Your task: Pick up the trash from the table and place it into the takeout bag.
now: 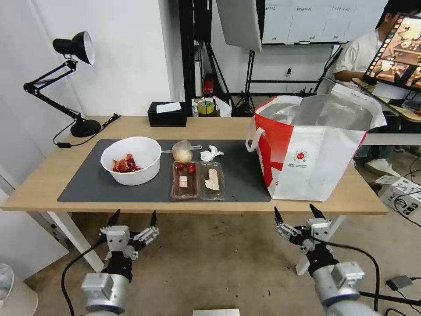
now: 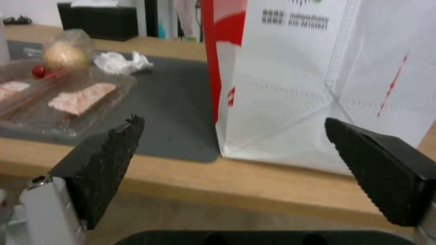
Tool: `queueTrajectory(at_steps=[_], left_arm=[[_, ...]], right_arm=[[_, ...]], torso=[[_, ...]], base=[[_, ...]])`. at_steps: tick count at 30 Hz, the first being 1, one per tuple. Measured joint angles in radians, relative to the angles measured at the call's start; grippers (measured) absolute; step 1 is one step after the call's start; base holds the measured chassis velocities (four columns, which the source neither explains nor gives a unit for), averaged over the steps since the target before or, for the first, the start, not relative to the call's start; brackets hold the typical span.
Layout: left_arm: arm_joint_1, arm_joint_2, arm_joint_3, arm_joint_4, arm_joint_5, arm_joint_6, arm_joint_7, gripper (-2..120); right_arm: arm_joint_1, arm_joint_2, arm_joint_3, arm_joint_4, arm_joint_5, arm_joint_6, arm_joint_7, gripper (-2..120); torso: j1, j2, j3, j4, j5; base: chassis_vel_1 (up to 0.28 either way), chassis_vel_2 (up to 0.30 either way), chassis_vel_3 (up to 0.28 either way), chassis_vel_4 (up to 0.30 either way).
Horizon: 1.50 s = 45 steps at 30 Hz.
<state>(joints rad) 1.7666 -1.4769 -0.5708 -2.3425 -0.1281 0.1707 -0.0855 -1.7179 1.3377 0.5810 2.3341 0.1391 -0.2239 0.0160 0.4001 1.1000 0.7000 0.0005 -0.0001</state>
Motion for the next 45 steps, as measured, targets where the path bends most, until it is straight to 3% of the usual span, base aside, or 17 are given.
queueTrajectory(at_steps=[1,3,6,7,12,13,15,45], left_arm=[[-0.011,0.007,-0.007,-0.014,-0.033,0.043,-0.025,100],[-0.009,0.006,-0.004,-0.011,-0.029,0.036,-0.018,100],[-0.036,0.027,-0.019,-0.035,-0.116,0.124,-0.072,100],[-0.036,0.027,-0.019,-0.035,-0.116,0.124,-0.072,100],[-0.08,0.061,-0.044,-0.079,-0.261,0.279,-0.163,100],[-0.08,0.061,-0.044,-0.079,-0.261,0.279,-0.163,100],[-0.104,0.078,-0.053,-0.099,-0.337,0.352,-0.211,100],[-0.116,0.09,-0.044,-0.093,-0.37,0.342,-0.215,100]], right_arm=[[0.001,-0.009,-0.001,0.001,0.004,-0.005,-0.001,100],[0.012,-0.03,0.002,0.004,0.022,-0.028,-0.001,100],[0.067,-0.129,0.025,0.026,0.118,-0.147,-0.003,100],[0.067,-0.129,0.025,0.026,0.118,-0.147,-0.003,100],[0.142,-0.267,0.054,0.056,0.257,-0.314,-0.009,100],[0.142,-0.267,0.054,0.056,0.257,-0.314,-0.009,100],[0.161,-0.29,0.05,0.04,0.297,-0.274,-0.023,100],[0.182,-0.27,0.004,0.008,0.291,-0.233,-0.03,100]], torso=[[0.0,0.0,0.0,-0.001,0.0004],[0.0,0.0,0.0,-0.0008,0.0],[0.0,0.0,0.0,-0.0006,0.0003],[0.0,0.0,0.0,-0.0006,0.0003],[0.0,0.0,0.0,-0.0005,0.0002],[0.0,0.0,0.0,-0.0005,0.0002],[0.0,0.0,0.0,-0.0001,0.0004],[0.0,0.0,0.0,-0.0005,0.0001]], base=[[0.0,0.0,0.0,0.0],[0.0,0.0,0.0,0.0],[0.0,0.0,0.0,0.0],[0.0,0.0,0.0,0.0],[0.0,0.0,0.0,0.0],[0.0,0.0,0.0,0.0],[0.0,0.0,0.0,0.0],[0.0,0.0,0.0,0.0]])
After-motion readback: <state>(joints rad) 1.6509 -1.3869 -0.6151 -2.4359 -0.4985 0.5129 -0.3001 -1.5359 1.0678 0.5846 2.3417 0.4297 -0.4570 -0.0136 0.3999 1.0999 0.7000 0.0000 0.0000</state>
